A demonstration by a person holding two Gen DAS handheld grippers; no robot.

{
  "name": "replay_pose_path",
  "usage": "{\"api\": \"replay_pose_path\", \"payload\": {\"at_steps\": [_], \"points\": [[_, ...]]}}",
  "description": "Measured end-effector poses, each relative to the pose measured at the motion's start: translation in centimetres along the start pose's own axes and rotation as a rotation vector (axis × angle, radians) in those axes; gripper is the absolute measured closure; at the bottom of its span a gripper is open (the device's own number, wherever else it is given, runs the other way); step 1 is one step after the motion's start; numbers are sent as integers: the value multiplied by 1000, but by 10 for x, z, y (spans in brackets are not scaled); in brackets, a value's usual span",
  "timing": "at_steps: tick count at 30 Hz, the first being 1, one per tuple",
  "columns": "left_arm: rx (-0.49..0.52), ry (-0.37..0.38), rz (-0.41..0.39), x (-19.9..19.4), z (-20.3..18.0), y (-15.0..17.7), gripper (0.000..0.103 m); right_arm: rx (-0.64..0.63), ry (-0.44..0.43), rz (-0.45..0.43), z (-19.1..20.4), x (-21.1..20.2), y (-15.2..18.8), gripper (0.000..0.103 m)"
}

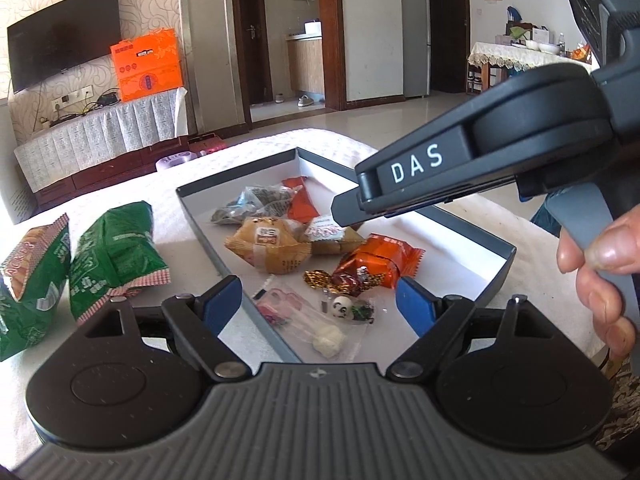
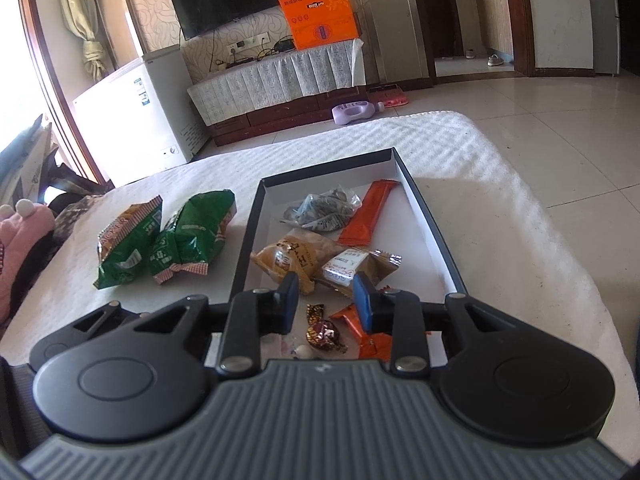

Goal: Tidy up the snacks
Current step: 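Lower the brown-wrapped chocolate into the box and open the right gripper, then move the left gripper to the cracker bag while the right gripper moves to the green bag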

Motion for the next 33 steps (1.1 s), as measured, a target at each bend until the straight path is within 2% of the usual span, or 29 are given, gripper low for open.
{"api": "replay_pose_path", "payload": {"at_steps": [33], "points": [[-53,-130,-18,-57,62,15,9,-76,-118,-12,94,6,0,70]]}}
Point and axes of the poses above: each gripper's, at about its wrist camera, not at the fingertips, and x roughly the way its jaws point, z to its left, y to its underside, the point moved 5 cm from there along x, roughly the way its jaws point, and after that the axes turned 14 degrees about y, right-handed, at the moved point
